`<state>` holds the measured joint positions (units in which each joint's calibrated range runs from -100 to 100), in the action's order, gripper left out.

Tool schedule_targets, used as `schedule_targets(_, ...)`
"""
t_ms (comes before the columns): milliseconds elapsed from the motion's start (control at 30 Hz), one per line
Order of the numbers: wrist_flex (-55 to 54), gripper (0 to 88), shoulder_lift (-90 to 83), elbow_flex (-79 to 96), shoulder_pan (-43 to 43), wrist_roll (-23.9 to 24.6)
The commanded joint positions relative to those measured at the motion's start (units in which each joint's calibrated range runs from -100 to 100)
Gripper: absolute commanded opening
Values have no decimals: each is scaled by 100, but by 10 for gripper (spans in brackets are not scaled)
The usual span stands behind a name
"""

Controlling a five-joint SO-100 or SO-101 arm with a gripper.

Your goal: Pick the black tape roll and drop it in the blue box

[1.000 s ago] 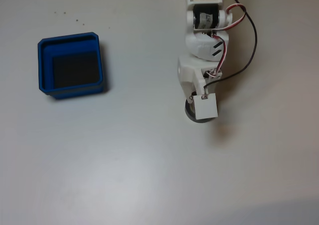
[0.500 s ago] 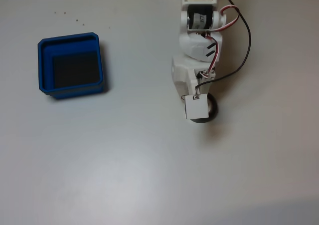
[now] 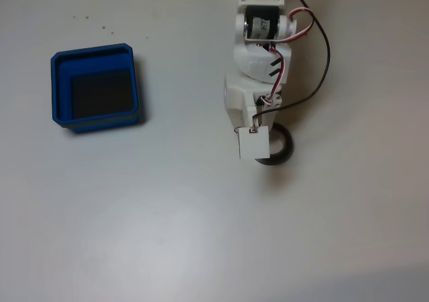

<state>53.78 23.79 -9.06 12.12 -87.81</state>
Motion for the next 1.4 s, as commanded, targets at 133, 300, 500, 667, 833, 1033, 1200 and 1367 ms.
schedule_targets(133,-97,153,70,-343,-15,17)
schedule_targets(300,-97,153,162,-343,-25,17)
schedule_targets(500,-97,153,162,-334,-35,17)
schedule_targets(667,-81,153,171,-325,-54,17)
schedule_targets(833,-81,153,171,-325,-142,43)
schedule_targets(1033,-81,153,171,-325,-279,236)
schedule_targets(1200,-89,153,171,-325,-279,236)
schedule_targets(1367,-89,153,171,-325,-279,236)
